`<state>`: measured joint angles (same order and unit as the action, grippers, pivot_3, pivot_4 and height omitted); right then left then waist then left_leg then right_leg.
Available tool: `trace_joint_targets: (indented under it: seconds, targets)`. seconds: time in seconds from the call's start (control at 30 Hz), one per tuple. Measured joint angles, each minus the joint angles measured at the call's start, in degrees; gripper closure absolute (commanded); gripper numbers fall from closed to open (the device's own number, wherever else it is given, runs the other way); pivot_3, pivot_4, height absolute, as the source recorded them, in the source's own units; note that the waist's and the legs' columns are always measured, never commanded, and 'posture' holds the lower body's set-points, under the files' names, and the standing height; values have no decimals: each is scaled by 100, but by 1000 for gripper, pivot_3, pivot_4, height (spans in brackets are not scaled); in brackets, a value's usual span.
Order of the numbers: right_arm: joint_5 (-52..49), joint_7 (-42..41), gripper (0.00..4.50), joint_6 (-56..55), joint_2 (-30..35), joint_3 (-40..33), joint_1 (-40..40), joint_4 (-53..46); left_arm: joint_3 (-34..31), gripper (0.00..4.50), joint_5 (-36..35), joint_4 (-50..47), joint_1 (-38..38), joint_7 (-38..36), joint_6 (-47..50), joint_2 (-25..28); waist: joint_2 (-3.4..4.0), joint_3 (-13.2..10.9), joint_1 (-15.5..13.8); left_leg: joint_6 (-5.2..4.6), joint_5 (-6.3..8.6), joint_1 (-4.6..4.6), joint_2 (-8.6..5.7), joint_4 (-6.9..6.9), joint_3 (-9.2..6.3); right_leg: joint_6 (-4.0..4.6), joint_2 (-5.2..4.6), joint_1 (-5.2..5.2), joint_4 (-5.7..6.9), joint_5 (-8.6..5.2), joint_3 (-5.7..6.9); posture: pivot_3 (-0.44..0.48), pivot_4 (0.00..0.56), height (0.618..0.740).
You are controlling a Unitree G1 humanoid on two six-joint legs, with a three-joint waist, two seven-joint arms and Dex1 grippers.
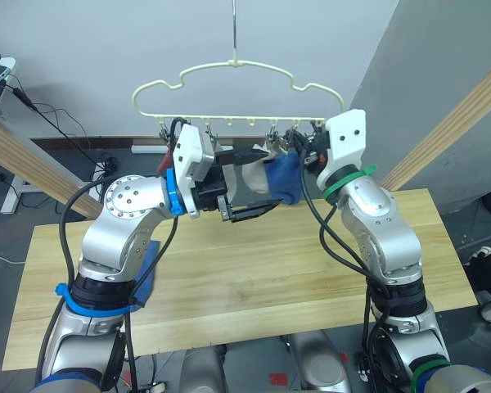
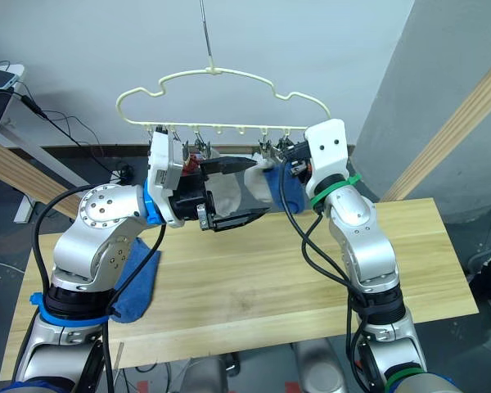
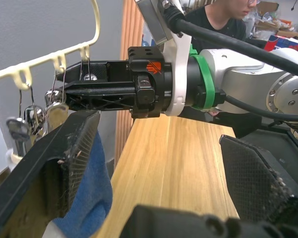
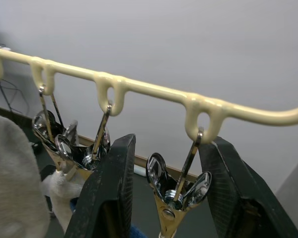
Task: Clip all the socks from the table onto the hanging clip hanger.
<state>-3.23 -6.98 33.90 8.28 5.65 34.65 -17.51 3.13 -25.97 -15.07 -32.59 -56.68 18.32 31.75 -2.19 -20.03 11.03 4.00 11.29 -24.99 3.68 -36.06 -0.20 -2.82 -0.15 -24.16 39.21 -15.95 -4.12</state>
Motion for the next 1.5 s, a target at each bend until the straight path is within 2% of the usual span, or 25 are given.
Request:
trace_joint_targets:
  seconds: [1.07, 1.17, 1.33, 1.5]
  targets:
    - [32, -36, 2512, -132, -256, -1, 32, 231, 0, 144, 7, -1, 30, 96, 4, 1, 0, 0, -3, 0, 0, 3, -1, -4, -4, 0, 0, -2, 21, 0, 2, -257, 315, 732]
    - [33, -35, 3116, -208, -265, -2, 44, 260, 0, 144, 7, -2, 35, 99, 4, 1, 0, 0, -6, 0, -1, 3, -1, -4, -4, 0, 0, -2, 22, 0, 2, -257, 315, 732]
    - [34, -34, 4403, -236, -267, -7, 79, 268, 0, 144, 7, -12, 128, 108, 15, 3, 0, 0, -6, 0, -1, 3, -1, -4, -4, 0, 0, -2, 22, 0, 2, -257, 315, 732]
    - [35, -34, 4460, -265, -265, -9, 80, 268, -1, 144, 58, -50, 345, 169, 27, 67, 0, 0, -3, 0, 0, 5, 0, -4, -3, 0, 0, -2, 24, 0, 1, -258, 311, 732]
